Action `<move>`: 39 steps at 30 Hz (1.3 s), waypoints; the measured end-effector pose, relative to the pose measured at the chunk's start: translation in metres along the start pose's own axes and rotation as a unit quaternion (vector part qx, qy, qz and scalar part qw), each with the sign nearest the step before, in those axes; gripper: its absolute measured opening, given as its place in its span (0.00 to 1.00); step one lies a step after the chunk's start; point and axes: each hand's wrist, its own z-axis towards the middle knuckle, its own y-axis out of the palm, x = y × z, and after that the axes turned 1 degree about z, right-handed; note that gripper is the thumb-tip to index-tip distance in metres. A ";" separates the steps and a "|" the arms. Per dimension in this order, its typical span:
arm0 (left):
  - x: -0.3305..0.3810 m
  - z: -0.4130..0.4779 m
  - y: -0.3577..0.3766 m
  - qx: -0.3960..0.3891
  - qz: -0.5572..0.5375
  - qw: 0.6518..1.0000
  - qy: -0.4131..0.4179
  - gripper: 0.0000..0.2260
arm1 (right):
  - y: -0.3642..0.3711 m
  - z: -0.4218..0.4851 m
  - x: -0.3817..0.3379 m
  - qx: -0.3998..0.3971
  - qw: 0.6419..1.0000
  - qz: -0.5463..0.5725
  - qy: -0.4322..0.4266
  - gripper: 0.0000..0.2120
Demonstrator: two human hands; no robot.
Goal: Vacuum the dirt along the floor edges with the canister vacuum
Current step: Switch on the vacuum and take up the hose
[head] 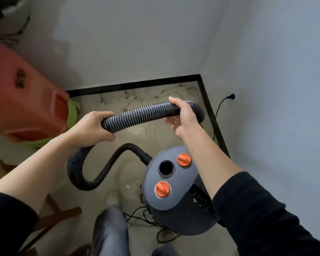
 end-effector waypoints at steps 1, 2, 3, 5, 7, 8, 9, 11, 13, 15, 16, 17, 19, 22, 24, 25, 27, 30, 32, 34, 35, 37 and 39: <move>-0.006 0.010 -0.012 0.000 0.002 1.000 0.005 0.11 | 0.012 0.004 -0.004 0.002 1.000 0.019 -0.001 0.09; -0.012 0.021 -0.025 0.000 0.004 1.000 0.010 0.11 | 0.024 0.010 -0.007 0.004 0.999 0.041 0.000 0.08; -0.018 0.035 -0.040 -0.003 0.006 1.000 0.017 0.12 | 0.038 0.017 -0.011 0.006 0.998 0.063 0.004 0.08; -0.032 0.070 -0.067 -0.019 0.012 0.999 0.026 0.13 | 0.068 0.037 -0.018 0.015 0.994 0.110 0.011 0.07; -0.047 0.112 -0.089 -0.050 0.010 0.998 0.031 0.13 | 0.095 0.066 -0.025 0.051 0.986 0.156 0.015 0.08; -0.055 0.135 -0.099 -0.071 0.005 0.997 0.036 0.13 | 0.106 0.080 -0.028 0.070 0.980 0.183 0.017 0.09; -0.063 0.159 -0.109 -0.094 0.001 0.995 0.042 0.14 | 0.116 0.095 -0.030 0.093 0.973 0.210 0.016 0.11; -0.080 0.199 -0.126 -0.150 0.020 0.987 0.047 0.20 | 0.131 0.123 -0.031 0.159 0.955 0.251 0.020 0.14; -0.098 0.237 -0.143 -0.204 0.053 0.976 0.051 0.23 | 0.140 0.145 -0.032 0.200 0.939 0.279 0.025 0.15; -0.113 0.272 -0.158 -0.240 0.088 0.966 0.032 0.24 | 0.151 0.160 -0.033 0.213 0.931 0.296 0.031 0.16; -0.121 0.289 -0.162 -0.244 0.100 0.964 0.019 0.23 | 0.156 0.166 -0.032 0.207 0.933 0.291 0.034 0.16; -0.127 0.305 -0.165 -0.239 0.107 0.965 0.006 0.21 | 0.161 0.171 -0.032 0.198 0.939 0.279 0.037 0.16; -0.139 0.332 -0.163 -0.201 0.126 0.971 0.006 0.20 | 0.169 0.177 -0.031 0.187 0.948 0.255 0.038 0.14; -0.152 0.352 -0.147 -0.176 0.153 0.972 0.008 0.23 | 0.176 0.186 -0.031 0.184 0.952 0.245 0.024 0.11; -0.164 0.352 -0.126 -0.203 0.143 0.969 -0.018 0.24 | 0.174 0.193 -0.029 0.175 0.958 0.226 0.019 0.10; -0.170 0.352 -0.115 -0.220 0.136 0.966 -0.032 0.25 | 0.172 0.198 -0.027 0.173 0.961 0.214 0.013 0.09; -0.180 0.352 -0.093 -0.254 0.132 0.957 -0.057 0.25 | 0.164 0.207 -0.019 0.173 0.968 0.185 0.006 0.10; -0.189 0.346 -0.062 -0.319 0.123 0.936 -0.087 0.22 | 0.148 0.216 -0.006 0.165 0.977 0.134 0.001 0.11; -0.190 0.342 -0.047 -0.336 0.117 0.930 -0.093 0.21 | 0.139 0.218 -0.004 0.155 0.981 0.113 -0.010 0.09; -0.189 0.340 -0.036 -0.322 0.119 0.935 -0.090 0.20 | 0.131 0.219 -0.010 0.136 0.987 0.081 -0.031 0.09; -0.188 0.341 -0.033 -0.302 0.121 0.941 -0.090 0.20 | 0.129 0.219 -0.015 0.123 0.989 0.065 -0.040 0.09; -0.180 0.345 -0.034 -0.240 0.106 0.961 -0.088 0.22 | 0.127 0.222 -0.024 0.104 0.992 0.049 -0.050 0.08; -0.167 0.351 -0.042 -0.148 0.097 0.982 -0.060 0.24 | 0.127 0.223 -0.034 0.099 0.992 0.051 -0.055 0.05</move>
